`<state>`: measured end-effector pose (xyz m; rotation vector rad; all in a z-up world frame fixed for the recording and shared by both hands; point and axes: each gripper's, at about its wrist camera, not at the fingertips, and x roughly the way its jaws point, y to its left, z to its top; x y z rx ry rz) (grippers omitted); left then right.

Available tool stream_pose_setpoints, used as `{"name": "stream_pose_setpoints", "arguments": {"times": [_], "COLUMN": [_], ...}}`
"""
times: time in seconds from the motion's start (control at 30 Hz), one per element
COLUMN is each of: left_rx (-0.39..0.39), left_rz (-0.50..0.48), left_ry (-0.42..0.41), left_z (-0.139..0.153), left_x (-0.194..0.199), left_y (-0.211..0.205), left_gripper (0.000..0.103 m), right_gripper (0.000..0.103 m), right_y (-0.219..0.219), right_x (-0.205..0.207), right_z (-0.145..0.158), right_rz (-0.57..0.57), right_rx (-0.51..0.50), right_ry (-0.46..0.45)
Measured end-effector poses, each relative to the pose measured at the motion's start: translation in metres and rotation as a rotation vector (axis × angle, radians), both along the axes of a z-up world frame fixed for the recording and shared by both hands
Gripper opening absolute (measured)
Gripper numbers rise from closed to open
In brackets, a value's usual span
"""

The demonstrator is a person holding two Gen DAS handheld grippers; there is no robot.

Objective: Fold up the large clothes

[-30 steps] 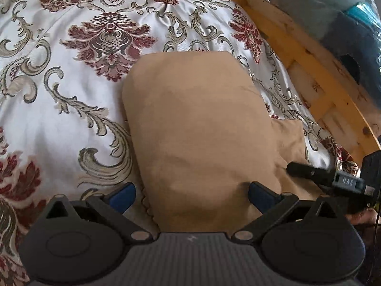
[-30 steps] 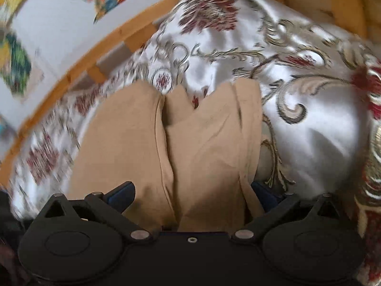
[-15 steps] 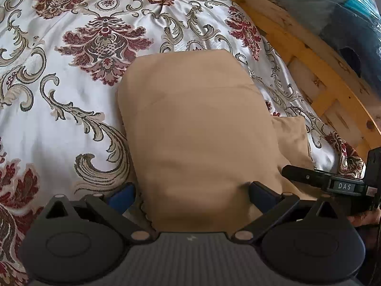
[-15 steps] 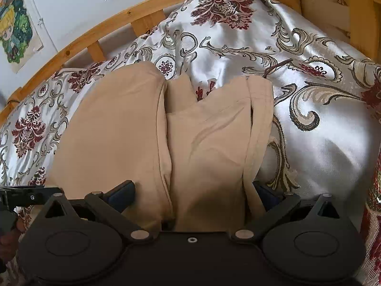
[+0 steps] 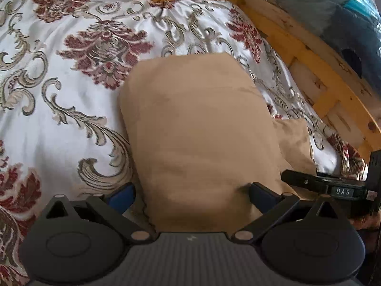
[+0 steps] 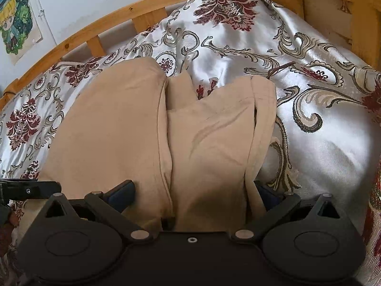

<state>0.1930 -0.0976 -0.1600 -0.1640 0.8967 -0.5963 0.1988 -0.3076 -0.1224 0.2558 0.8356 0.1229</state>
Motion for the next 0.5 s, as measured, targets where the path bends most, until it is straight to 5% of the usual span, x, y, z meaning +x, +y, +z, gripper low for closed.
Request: {"name": "stream_pose_setpoints", "arguments": {"times": [0.3, 0.5], "left_rx": [-0.141, -0.06], "left_rz": [-0.028, -0.042], "left_ry": [0.085, 0.127], "left_z": [-0.027, -0.019], "left_x": [0.027, 0.036], "left_y": [0.013, -0.017], "left_gripper": [0.103, 0.097], "right_gripper": [0.097, 0.092], "right_y": [-0.017, -0.023], "right_x": [-0.008, -0.01], "right_z": [-0.001, -0.007], "right_rz": [0.037, 0.07], "right_rx": [0.015, 0.09], "right_ry": [-0.004, -0.021]}}
